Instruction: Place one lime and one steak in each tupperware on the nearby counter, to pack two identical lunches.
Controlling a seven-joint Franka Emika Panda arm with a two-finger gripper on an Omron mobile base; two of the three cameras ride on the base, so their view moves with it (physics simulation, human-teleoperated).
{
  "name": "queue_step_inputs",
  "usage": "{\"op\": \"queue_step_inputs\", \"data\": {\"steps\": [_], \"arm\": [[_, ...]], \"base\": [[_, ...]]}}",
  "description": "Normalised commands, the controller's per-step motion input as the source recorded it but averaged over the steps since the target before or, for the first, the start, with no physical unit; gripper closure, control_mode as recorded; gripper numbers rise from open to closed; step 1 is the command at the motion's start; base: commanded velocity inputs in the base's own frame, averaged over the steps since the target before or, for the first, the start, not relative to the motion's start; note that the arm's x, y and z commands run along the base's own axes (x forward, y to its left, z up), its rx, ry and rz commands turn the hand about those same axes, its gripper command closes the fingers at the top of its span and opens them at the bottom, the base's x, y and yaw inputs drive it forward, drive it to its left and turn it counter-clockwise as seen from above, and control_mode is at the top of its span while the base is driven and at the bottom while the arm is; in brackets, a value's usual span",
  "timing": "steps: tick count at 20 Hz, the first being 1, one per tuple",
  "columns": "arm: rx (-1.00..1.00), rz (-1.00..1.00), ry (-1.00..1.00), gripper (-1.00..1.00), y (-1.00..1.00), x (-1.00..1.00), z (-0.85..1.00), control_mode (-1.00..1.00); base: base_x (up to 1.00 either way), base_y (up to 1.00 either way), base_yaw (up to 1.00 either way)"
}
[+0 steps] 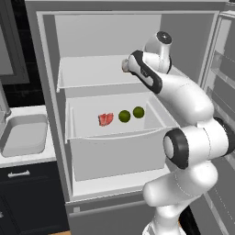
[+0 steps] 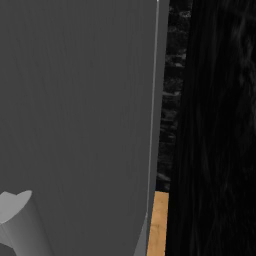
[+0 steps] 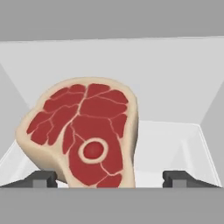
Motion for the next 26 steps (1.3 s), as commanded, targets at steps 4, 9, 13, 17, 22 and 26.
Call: {"op": "queue_step_inputs", "data": {"steps": [4,9,13,17,22,26], "arm": [[-0.04,0.05,0.0,1.0,0.1,0.11,-0.32,-1.0],[-0.02,0.03,0.0,1.0,0.06,0.12,-0.21,-1.0],[0.0,0.0,0.0,1.0,0.09,-0.02,-0.08,-1.0],[-0.01,0.0,0.0,1.0,0.38,-0.53,-0.04,-1.0],[-0.03,0.0,-0.04,1.0,0.41,-0.88,0.0,-1.0],[-0.03,0.0,-0.2,1.0,0.15,-1.0,0.0,-1.0]], "base": [[0.0,0.0,0.0],[0.0,0.0,0.0],[0.0,0.0,0.0],[0.0,0.0,0.0],[0.0,0.0,0.0],[0.0,0.0,0.0]]}}
